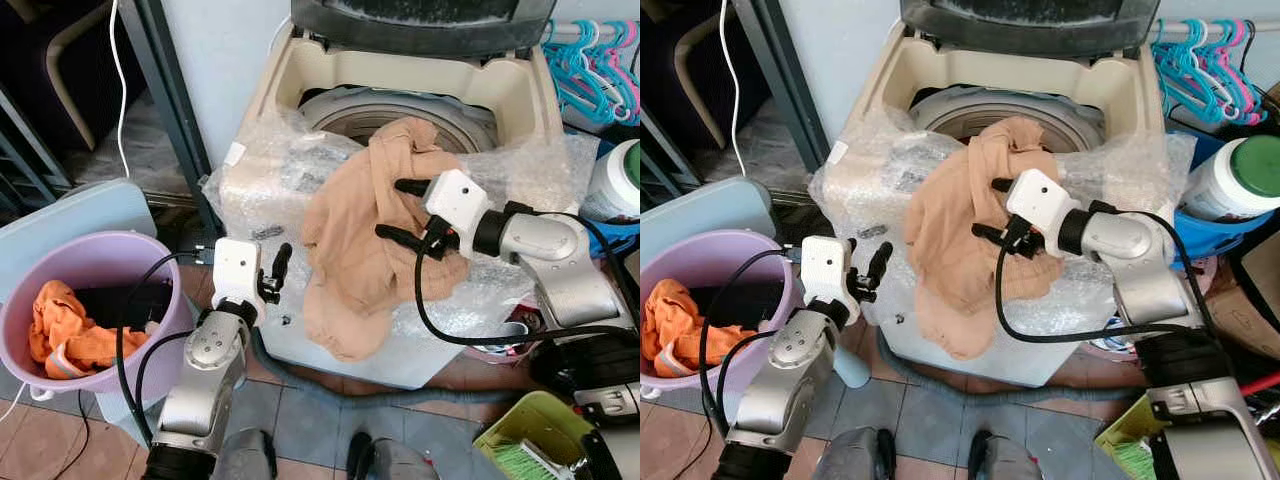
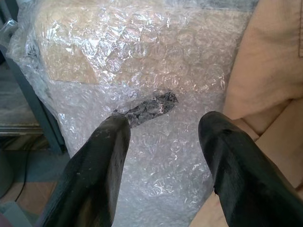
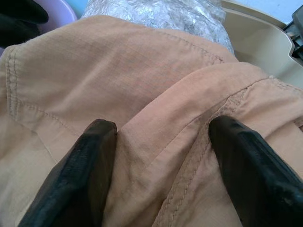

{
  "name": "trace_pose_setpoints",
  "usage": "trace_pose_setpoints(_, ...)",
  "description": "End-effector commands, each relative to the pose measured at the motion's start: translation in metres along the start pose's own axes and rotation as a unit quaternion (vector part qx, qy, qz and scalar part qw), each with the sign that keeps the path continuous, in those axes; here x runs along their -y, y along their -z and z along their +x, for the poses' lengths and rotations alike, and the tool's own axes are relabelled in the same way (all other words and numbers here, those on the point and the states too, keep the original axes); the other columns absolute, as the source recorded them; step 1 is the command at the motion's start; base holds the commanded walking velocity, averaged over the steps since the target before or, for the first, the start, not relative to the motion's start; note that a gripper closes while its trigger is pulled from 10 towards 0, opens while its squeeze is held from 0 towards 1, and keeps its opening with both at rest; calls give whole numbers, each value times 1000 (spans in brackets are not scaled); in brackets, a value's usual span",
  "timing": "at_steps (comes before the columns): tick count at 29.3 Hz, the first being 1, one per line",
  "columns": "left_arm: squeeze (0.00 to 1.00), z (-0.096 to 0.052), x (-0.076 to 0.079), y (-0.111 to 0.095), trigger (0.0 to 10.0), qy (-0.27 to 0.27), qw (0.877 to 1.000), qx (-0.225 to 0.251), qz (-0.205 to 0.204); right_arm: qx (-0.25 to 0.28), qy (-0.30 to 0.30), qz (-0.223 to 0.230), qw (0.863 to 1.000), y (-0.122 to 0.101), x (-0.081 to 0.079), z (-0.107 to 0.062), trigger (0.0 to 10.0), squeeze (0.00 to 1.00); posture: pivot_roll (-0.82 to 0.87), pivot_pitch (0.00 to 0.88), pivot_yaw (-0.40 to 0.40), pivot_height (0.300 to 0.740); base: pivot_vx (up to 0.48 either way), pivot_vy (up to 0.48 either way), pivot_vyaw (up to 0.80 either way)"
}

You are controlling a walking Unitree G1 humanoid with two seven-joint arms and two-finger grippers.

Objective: Clothes washing

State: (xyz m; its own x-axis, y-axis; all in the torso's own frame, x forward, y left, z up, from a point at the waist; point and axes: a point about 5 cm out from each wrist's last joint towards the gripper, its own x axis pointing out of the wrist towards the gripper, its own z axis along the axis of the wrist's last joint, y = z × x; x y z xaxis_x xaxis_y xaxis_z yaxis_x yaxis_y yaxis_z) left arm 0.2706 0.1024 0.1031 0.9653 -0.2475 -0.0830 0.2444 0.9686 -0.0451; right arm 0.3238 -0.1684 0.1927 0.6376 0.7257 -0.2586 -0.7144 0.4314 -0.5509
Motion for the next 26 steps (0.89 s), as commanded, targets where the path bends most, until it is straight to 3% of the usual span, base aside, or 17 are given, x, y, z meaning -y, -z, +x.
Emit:
trace_pose_setpoints(1,0,-1,0,3,10000,0,1000,-6,1,-5,-6,-13,1000,0,-2,1,0,0,-43,68,18,740,0,0,0)
trace_pose_setpoints(14,0,-2,-1,3,10000,-3,1000,-8,4,-16,-4,-33,999,3,-2,2,0,0,-41,77,14,740,0,0,0)
trace_pose_setpoints(24,0,-3,-1,5,10000,-4,1000,-11,4,-17,15,-38,999,3,5,5,0,0,-36,73,12,740,0,0,0)
trace_pose_setpoints(26,0,-3,-2,5,10000,-5,1000,-11,6,-15,37,-36,999,2,13,6,0,0,-36,73,16,740,0,0,0)
